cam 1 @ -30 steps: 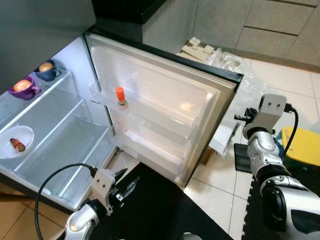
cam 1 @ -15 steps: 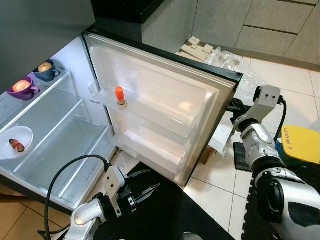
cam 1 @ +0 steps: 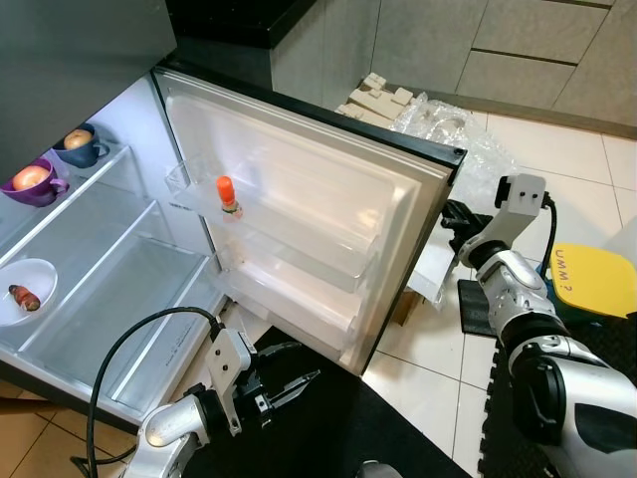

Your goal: Restocking fridge

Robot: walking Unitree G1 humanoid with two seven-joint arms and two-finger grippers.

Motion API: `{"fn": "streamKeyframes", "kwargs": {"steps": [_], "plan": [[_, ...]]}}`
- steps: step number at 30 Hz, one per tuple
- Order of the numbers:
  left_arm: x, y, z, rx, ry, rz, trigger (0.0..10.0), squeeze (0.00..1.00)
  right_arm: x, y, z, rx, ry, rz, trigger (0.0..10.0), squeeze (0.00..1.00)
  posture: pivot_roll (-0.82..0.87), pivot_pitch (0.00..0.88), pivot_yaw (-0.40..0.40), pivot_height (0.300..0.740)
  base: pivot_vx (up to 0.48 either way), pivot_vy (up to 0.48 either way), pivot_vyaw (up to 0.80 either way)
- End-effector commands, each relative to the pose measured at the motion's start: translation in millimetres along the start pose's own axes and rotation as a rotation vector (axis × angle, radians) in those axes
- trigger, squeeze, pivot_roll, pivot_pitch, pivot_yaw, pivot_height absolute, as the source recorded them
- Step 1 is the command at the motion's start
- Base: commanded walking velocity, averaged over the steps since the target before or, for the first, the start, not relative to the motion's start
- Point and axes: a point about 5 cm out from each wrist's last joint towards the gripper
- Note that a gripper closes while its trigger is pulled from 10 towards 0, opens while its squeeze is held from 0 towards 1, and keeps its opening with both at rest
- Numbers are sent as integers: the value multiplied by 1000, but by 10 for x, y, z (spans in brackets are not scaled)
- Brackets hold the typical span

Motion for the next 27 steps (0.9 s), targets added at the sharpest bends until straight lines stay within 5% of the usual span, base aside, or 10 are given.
{"fn": "streamKeyframes", "kwargs": {"steps": [1,4,5,6,7,18,27], "plan": [[58,-41,-6,2,3,36,10000,0,21,-109,72,-18,49,40,10000,0,-144,128,30,740,0,0,0],[58,-41,-6,2,3,36,10000,0,21,-109,72,-18,49,40,10000,0,-144,128,30,740,0,0,0],[61,-44,-9,3,3,39,10000,0,20,-109,80,-29,61,38,10000,75,-144,127,29,740,0,0,0],[65,-44,-13,4,2,43,10000,0,18,-110,91,-42,76,36,10000,902,-144,127,29,740,0,0,0],[71,-45,-16,4,1,47,10000,0,17,-113,113,-57,103,34,10000,1000,-144,127,29,740,0,0,0],[78,-34,-25,7,-4,61,10000,0,8,-129,240,-101,232,21,10000,1000,-144,127,27,740,0,0,0],[75,-42,-56,9,-14,69,10000,0,0,-173,508,-144,433,13,10000,1000,-143,129,24,740,0,0,0]]}}
Point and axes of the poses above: a point about 5 cm out from each wrist's last joint towards the gripper, its own x axis pointing back from the gripper into the wrist, its own y axis along the axis of the wrist's last joint, z = x × y, and after that the axes turned 14 degrees about x, right-handed
